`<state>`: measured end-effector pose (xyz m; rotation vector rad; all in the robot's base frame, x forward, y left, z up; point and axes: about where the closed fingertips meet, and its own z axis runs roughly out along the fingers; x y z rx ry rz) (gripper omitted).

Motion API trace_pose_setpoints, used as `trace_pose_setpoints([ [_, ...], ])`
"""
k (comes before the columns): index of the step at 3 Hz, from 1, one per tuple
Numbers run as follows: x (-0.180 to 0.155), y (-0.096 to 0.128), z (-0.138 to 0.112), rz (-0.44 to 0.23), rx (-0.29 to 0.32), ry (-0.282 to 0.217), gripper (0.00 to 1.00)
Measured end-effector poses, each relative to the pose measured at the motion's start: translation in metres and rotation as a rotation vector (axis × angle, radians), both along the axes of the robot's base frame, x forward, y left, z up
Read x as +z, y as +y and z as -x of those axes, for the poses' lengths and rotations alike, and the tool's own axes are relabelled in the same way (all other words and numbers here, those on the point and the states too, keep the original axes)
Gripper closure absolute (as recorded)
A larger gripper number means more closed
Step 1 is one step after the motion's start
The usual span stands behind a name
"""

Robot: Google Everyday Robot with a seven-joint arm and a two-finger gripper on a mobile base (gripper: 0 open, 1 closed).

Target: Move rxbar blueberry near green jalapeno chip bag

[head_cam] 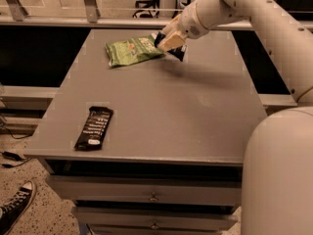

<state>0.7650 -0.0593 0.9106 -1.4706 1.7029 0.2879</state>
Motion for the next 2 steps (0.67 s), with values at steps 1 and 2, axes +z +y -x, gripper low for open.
trace_pose_setpoints([
  [1,-0.0072,0.0035,-0.0058,0.004,-0.004,0.011,0.62],
  [2,-0.0116,0.0048,-0.0093,0.011,-0.007,0.018,0.39],
])
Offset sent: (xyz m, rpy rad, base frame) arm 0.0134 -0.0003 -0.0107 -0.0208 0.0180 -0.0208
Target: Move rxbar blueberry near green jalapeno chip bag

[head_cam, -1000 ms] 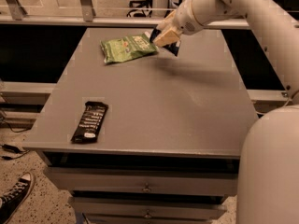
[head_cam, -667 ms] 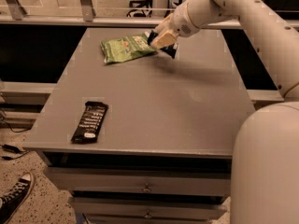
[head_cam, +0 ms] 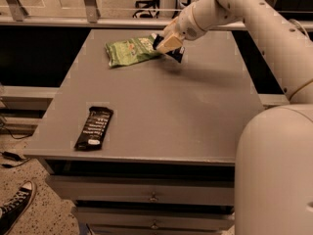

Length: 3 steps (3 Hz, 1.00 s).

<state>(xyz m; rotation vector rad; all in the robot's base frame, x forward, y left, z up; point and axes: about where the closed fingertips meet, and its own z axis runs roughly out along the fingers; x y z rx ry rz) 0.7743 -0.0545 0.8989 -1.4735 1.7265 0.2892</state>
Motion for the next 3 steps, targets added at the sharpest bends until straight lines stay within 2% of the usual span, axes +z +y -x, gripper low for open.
trace_pose_setpoints([
  [1,-0.0038,-0.0008,-0.0018,0.007,-0.004,0.006,0.16],
  [2,-0.0064,-0.0023,-0.0027,0.014,-0.007,0.011,0.0],
  [3,-0.0084,-0.0044,-0.0023,0.019,-0.01,0.014,0.0],
])
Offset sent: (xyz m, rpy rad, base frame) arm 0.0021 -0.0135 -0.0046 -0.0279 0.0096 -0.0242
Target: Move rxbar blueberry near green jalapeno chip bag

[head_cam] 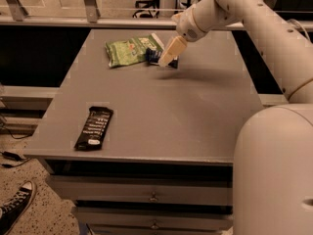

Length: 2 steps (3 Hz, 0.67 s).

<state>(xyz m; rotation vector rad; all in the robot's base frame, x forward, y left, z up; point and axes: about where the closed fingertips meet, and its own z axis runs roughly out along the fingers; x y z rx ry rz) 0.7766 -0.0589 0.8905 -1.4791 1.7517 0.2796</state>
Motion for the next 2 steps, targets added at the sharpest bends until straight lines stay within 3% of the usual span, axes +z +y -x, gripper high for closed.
trace_pose_setpoints([
  [2,0.005,-0.048,0.023,-0.048,-0.026,0.03,0.0],
])
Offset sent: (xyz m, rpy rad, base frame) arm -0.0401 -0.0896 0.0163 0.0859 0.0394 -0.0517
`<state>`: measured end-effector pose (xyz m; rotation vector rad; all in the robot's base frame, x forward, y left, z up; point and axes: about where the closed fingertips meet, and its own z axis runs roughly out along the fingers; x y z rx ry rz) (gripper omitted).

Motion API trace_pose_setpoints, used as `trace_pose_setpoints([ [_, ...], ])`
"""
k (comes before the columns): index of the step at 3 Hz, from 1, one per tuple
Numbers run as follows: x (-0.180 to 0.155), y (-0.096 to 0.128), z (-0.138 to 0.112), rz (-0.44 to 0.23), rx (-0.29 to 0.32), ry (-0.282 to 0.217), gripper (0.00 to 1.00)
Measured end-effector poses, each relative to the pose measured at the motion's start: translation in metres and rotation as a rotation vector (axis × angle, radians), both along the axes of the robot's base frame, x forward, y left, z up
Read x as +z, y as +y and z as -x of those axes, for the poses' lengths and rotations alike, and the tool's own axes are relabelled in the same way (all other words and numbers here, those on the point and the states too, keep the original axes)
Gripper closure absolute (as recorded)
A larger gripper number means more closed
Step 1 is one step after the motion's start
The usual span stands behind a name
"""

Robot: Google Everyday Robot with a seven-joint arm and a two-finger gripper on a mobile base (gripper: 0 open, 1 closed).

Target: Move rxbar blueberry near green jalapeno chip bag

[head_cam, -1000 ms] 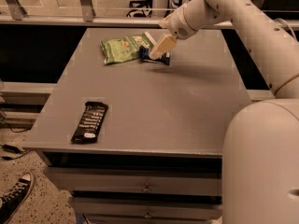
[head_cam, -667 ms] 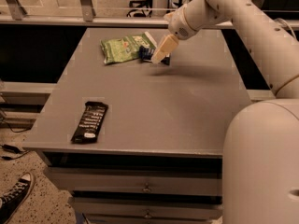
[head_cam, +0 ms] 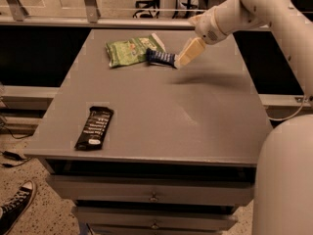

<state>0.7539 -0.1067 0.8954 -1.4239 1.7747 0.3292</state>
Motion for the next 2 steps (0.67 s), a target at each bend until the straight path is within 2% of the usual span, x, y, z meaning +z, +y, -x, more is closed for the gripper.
trace_pose_setpoints([
  [1,0.0163,-0.0572,0.0284,-0.059,-0.039,-0.013,0.0],
  [2,0.0163,-0.0572,0.0284,-0.059,-0.039,-0.013,0.0],
])
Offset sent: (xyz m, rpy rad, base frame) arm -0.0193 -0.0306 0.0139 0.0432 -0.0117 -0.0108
